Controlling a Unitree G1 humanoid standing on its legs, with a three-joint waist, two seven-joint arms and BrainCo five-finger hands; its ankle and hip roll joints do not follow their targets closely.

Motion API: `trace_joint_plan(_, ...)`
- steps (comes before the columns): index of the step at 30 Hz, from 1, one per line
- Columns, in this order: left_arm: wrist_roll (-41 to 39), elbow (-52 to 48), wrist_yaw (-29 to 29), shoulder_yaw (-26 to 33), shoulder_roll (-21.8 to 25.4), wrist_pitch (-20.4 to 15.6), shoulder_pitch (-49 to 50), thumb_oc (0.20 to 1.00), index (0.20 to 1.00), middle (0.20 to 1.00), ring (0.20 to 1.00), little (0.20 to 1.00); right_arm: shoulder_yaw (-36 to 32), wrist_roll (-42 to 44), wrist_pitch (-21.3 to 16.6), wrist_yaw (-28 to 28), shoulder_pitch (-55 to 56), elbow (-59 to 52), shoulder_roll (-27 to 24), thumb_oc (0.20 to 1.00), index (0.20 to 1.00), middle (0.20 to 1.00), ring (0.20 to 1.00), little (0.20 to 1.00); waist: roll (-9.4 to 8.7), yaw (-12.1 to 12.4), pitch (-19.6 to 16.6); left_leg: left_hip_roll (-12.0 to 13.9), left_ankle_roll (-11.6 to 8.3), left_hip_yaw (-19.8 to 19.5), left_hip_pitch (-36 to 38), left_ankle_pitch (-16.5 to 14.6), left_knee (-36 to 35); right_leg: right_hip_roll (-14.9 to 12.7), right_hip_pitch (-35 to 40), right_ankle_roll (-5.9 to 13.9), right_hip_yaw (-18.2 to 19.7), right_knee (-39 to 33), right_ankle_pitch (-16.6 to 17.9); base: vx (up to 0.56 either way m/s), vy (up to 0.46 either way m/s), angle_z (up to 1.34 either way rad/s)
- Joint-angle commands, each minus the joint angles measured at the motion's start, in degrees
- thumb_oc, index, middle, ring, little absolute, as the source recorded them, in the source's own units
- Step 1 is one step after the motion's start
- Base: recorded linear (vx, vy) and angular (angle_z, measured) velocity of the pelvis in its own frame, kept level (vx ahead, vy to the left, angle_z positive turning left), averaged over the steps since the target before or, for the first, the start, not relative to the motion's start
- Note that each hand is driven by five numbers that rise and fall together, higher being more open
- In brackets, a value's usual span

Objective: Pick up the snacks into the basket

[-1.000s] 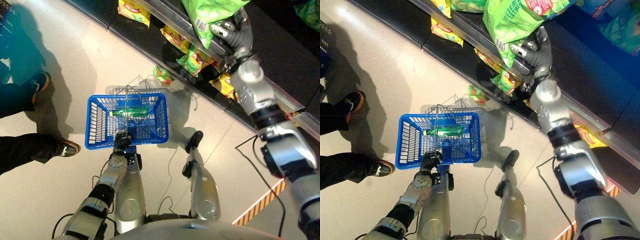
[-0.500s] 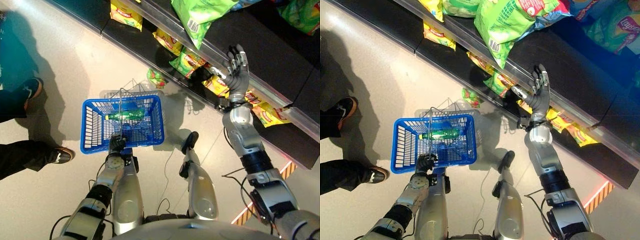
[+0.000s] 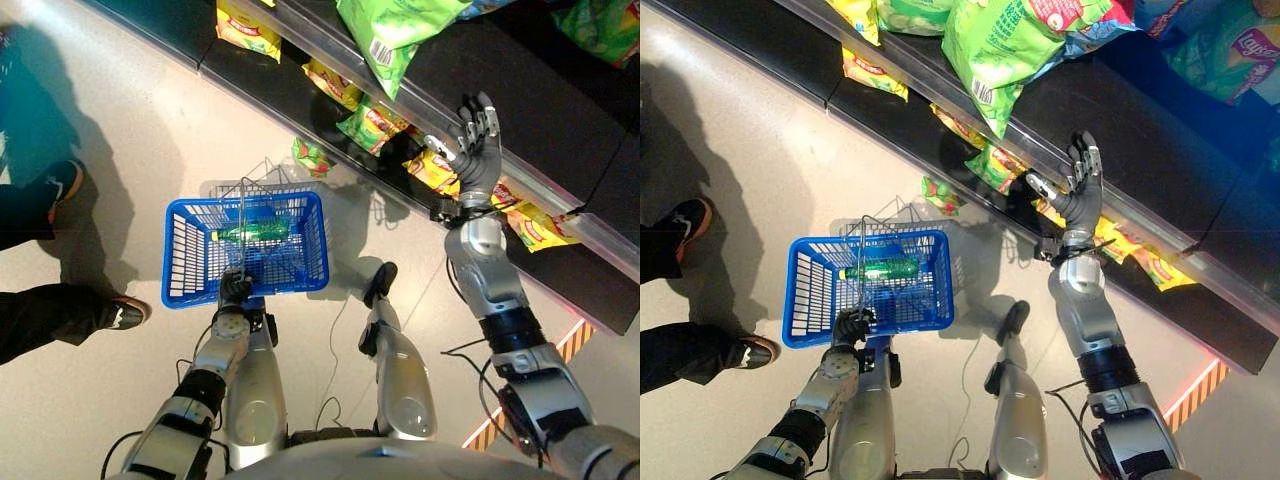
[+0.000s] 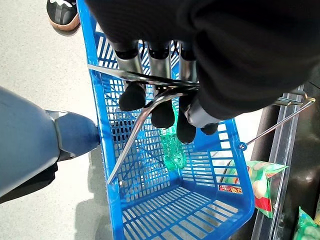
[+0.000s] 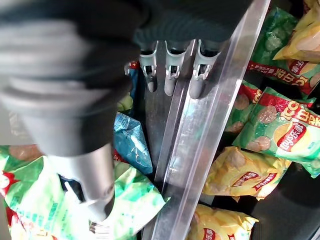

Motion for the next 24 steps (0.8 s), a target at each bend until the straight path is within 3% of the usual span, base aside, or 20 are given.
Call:
trace_joint_plan(1,0.95,-3.17,1.63,0.94,-0.51,-1.82,4.19,0.2,0.2,0.2,0.2,0.2,4.36,-0.45,2.82,0.09,1.27,0.63,1.58,1.0,1.0,1.0,1.0,1.0,0.63,1.6,2.6,-3.08,3.47,-0.78,2.23,-0.13,-4.23,-1.46,0.61,4.66,4.72,3.77,-0.8,0.0,0.0,0.0)
trace_joint_plan(5,0.66,-3.89,1.46,0.19,-0.5,-1.83,4.62,0.2,0.2,0.2,0.2,0.2,5.86,-0.08,3.6,-0.35,-5.09,1.92,0.72,1.0,1.0,1.0,1.0,1.0,0.43,2.46,2.6,-3.13,3.56,-0.95,2.13,-0.27,-4.03,-1.45,0.87,4.63,4.44,3.8,-0.76,0.01,-0.008,0.0)
trace_joint_plan(14,-2.54,-3.12,0.15,-2.51,0.17,-2.99,4.24,0.2,0.2,0.2,0.2,0.2,10.92,6.25,4.72,-0.61,-28.23,19.04,-3.12,1.0,1.0,1.0,1.0,1.0,0.22,5.23,2.6,-3.16,3.43,-1.5,1.53,-0.22,-3.93,-1.11,1.28,4.5,3.87,3.74,-0.74,0.0,0.0,0.0)
trace_joint_plan(24,-4.34,-1.96,0.25,-4.07,0.55,-3.58,3.35,0.2,0.2,0.2,0.2,0.2,14.99,8.61,5.47,0.58,-38.65,27.18,-2.71,1.0,1.0,1.0,1.0,1.0,-0.36,6.05,2.6,-3.14,3.3,-2.04,1.69,-0.14,-4.23,-0.76,1.61,4.57,3.57,3.75,-0.74,0.01,0.003,0.03)
